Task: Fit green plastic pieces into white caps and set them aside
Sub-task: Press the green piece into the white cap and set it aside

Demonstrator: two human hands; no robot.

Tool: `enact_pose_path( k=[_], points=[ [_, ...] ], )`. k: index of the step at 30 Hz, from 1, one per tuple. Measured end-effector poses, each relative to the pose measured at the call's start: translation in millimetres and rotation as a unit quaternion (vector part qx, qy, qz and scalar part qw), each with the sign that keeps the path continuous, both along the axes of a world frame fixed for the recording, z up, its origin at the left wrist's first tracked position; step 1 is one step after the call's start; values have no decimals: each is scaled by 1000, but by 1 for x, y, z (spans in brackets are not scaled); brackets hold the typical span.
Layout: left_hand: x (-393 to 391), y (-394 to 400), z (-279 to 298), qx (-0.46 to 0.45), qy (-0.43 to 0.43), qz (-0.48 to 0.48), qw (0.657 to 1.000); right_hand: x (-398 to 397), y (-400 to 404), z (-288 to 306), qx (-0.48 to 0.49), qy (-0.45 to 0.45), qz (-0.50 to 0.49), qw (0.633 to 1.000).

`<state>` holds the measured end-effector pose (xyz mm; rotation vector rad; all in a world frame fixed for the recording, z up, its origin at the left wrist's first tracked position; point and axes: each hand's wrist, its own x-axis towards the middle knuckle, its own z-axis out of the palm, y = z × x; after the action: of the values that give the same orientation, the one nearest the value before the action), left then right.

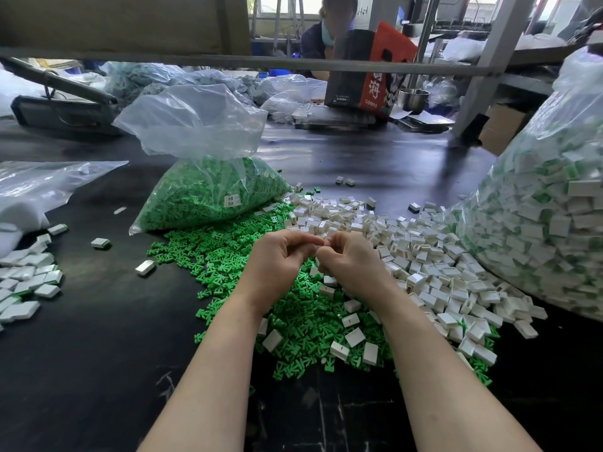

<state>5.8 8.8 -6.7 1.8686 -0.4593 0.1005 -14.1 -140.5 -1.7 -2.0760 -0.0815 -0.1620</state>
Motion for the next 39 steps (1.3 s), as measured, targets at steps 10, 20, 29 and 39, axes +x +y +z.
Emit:
enact_pose_path(
  k=[10,20,29,39],
  points=[
    [1,7,1,-46,44,16,998,1,-6,-3,46,10,-6,999],
    [1,2,0,-74,42,17,996,5,-5,-2,140,3,32,990],
    [-2,4,1,-41,23,27,999,3,-8,-3,156,-4,30,987],
    [0,2,0,-23,29,31,999,5,-6,-6,177,21,30,984]
  ],
)
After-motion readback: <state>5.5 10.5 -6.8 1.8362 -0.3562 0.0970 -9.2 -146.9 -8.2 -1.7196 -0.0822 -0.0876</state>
